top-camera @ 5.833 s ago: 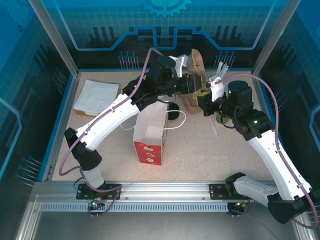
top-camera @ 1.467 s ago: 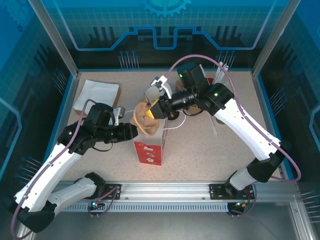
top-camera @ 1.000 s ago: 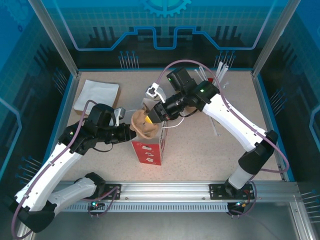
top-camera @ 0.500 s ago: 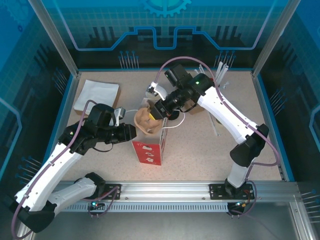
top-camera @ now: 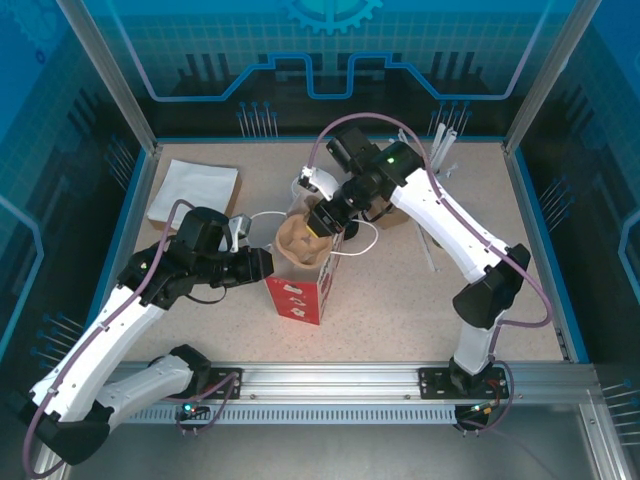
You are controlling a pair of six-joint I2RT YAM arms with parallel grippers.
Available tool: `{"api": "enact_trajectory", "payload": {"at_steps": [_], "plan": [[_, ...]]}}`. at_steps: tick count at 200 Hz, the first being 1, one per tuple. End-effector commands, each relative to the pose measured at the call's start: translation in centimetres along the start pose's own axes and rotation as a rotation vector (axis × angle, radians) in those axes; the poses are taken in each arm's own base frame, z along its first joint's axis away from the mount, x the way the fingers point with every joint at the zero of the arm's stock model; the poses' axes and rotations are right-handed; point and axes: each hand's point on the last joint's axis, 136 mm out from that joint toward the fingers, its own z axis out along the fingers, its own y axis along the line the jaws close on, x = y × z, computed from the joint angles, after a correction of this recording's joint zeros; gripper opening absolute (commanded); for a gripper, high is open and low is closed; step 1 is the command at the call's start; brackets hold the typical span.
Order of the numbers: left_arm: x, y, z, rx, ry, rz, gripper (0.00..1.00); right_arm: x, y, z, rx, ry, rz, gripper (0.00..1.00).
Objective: Pack the takeout coffee
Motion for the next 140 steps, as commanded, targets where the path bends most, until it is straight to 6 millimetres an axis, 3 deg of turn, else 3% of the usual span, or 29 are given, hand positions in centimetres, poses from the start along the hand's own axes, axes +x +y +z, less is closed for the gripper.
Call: {"api": "enact_trajectory", "payload": {"at_steps": [1,52,140], "plan": [[-0.3,-0.1,-0.4,-0.003,-0.010,0.023,0.35,0.4,-1.1,-0.2,0.065,0.030,0.027,0.20],[-0.4,-0.2,-0.4,0.003,-0.017,0.018,0.36,1.2,-1.9,0.0,0.144,0.088,0.015,0.20],[-1.2,-1.7,-0.4,0.059,-0.033,0.021,0.35,2.5,-1.5,1.3,0.236,0.220,-0.085,0.20]]}}
